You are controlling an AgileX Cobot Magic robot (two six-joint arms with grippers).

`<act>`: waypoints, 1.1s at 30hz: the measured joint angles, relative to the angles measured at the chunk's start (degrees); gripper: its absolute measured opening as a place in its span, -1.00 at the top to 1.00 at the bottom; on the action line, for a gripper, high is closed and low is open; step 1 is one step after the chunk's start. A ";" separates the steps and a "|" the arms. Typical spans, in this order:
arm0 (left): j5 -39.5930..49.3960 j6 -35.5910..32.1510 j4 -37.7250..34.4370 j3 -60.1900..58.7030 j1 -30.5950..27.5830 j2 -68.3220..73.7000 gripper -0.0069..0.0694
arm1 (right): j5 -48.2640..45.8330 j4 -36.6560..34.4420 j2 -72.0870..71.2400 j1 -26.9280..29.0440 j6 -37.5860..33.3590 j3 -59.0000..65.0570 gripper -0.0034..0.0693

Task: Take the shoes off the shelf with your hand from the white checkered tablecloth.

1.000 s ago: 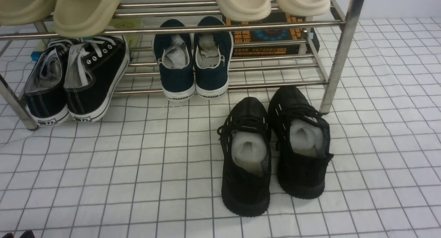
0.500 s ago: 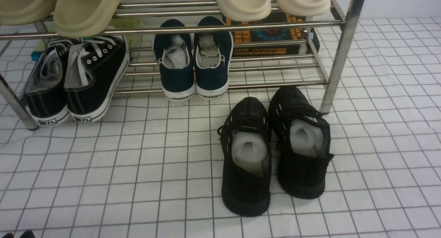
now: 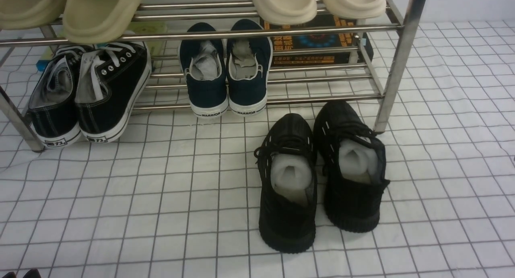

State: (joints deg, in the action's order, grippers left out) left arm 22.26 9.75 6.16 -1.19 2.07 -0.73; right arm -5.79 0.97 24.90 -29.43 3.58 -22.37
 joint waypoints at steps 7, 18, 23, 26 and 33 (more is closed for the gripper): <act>0.00 0.00 0.00 0.00 0.00 0.00 0.19 | -4.58 0.00 -6.91 6.76 0.00 9.54 0.91; 0.00 0.00 0.00 0.00 0.00 0.00 0.19 | -14.27 0.00 -22.70 24.83 0.20 23.63 0.88; 0.00 0.00 0.00 0.00 0.00 0.00 0.19 | -15.15 0.00 -25.36 27.26 0.39 23.45 0.87; 0.00 0.00 0.00 0.00 0.00 0.00 0.19 | -15.68 0.00 -25.48 28.71 0.39 23.39 0.87; 0.00 0.00 0.00 0.00 0.00 0.00 0.19 | -16.18 0.00 -25.48 29.64 0.39 23.22 0.85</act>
State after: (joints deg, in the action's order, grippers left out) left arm 22.26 9.75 6.16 -1.19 2.07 -0.73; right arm -21.98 0.97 -0.59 0.21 3.97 0.85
